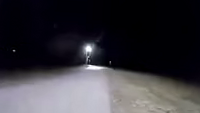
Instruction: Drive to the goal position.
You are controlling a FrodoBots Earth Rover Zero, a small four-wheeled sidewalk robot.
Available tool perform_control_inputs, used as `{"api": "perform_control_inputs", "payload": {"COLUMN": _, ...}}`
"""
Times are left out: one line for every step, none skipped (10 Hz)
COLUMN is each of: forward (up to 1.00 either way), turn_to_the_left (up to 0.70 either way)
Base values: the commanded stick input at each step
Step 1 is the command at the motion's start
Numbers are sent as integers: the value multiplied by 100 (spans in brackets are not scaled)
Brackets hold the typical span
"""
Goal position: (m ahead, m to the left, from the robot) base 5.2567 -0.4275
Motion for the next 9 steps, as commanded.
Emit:
{"api": "perform_control_inputs", "payload": {"forward": 0, "turn_to_the_left": 0}}
{"api": "perform_control_inputs", "payload": {"forward": 0, "turn_to_the_left": 0}}
{"api": "perform_control_inputs", "payload": {"forward": 0, "turn_to_the_left": 0}}
{"api": "perform_control_inputs", "payload": {"forward": 0, "turn_to_the_left": 0}}
{"api": "perform_control_inputs", "payload": {"forward": 0, "turn_to_the_left": 0}}
{"api": "perform_control_inputs", "payload": {"forward": 4, "turn_to_the_left": 0}}
{"api": "perform_control_inputs", "payload": {"forward": 81, "turn_to_the_left": 0}}
{"api": "perform_control_inputs", "payload": {"forward": 100, "turn_to_the_left": 0}}
{"api": "perform_control_inputs", "payload": {"forward": 100, "turn_to_the_left": 0}}
